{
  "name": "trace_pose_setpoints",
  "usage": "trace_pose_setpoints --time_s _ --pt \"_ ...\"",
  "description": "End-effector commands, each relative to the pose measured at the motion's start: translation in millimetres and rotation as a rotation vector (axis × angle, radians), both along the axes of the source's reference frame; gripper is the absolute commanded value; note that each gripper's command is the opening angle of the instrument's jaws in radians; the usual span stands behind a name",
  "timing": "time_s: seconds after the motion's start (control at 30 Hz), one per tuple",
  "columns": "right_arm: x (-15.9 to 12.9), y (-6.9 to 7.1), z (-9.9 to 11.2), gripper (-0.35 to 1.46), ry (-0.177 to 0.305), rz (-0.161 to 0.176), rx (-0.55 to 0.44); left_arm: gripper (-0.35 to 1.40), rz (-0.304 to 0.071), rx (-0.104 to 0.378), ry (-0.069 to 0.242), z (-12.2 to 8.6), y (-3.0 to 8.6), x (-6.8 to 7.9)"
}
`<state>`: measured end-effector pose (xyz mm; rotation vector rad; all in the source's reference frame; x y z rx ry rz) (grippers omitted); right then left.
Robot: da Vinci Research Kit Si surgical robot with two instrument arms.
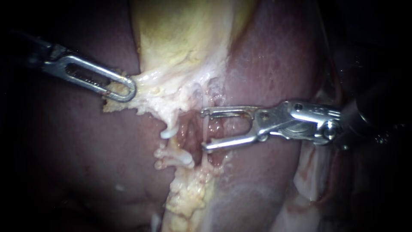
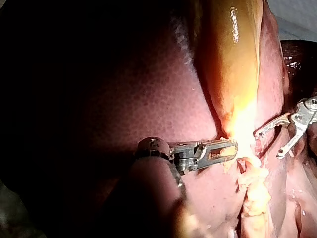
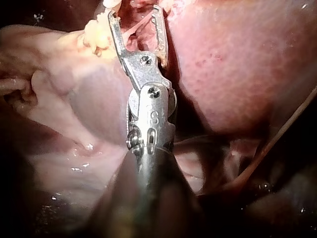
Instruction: Going back third clip left tube
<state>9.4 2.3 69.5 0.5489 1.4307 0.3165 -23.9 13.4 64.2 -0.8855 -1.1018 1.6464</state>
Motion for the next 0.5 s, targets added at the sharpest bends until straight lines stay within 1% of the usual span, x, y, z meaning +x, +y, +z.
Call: trace_pose_setpoints --time_s 0.03,0.17,0.23,0.37,0.5 --pt "-0.5 -0.1 -0.1 0.5 -0.003 -0.005 -0.014 -0.35 0.0 0.0 0.0 0.0 0.0 0.0" --pt "-2.4 -0.5 -0.5 0.5 0.001 -0.023 -0.061 -0.35 0.0 0.0 0.0 0.1 0.0 0.0" --pt "-3.2 -0.6 -0.7 0.5 0.002 -0.027 -0.08 -0.35 0.0 0.0 0.0 0.2 0.1 0.0" --pt "-4.2 -0.5 -1.1 0.5 -0.001 -0.034 -0.078 -0.35 0.001 0.0 0.0 0.3 0.2 0.0" --pt "-4.9 -0.6 -1.3 0.5 0.001 -0.037 -0.096 -0.35 -0.001 0.0 0.0 0.5 0.3 -0.3"
